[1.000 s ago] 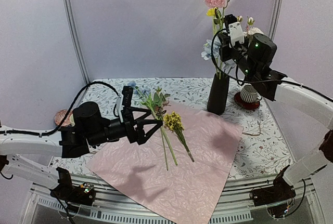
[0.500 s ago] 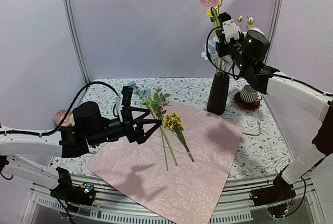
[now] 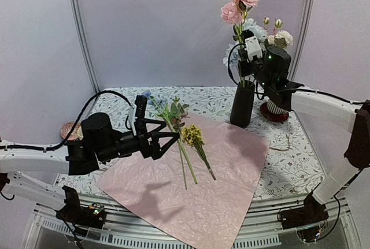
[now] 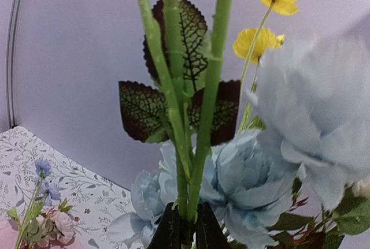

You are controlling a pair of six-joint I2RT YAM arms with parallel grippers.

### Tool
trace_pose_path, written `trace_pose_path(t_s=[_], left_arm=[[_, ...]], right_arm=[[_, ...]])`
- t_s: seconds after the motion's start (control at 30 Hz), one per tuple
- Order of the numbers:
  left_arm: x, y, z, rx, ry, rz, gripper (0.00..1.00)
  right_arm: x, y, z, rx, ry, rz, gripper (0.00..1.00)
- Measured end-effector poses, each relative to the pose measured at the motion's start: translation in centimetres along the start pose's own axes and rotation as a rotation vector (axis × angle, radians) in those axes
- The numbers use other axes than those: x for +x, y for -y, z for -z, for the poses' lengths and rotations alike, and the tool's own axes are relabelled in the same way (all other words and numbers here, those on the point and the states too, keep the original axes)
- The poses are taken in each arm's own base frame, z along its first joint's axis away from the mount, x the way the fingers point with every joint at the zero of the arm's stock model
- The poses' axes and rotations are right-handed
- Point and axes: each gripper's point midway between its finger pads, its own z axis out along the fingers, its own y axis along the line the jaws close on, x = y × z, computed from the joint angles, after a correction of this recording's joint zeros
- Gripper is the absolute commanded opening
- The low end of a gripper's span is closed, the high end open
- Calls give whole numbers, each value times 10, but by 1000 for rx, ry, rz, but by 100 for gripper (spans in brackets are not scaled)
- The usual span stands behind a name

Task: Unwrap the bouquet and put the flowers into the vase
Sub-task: Place the fake flower in the vase.

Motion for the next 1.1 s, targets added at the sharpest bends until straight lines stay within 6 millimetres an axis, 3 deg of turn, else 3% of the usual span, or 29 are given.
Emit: trace_pose_path(t_s=[0.27, 0.9, 1.1], left_arm=[[1, 0, 0, 1, -5, 0, 98], [2, 0, 2, 4, -8, 1, 97], [2, 0, 3, 6, -10, 2, 98]], right_arm=[[54, -7, 3, -10, -106, -51, 2], [134, -11, 11, 19, -274, -160, 3], [142, -13, 13, 17, -303, -175, 17]])
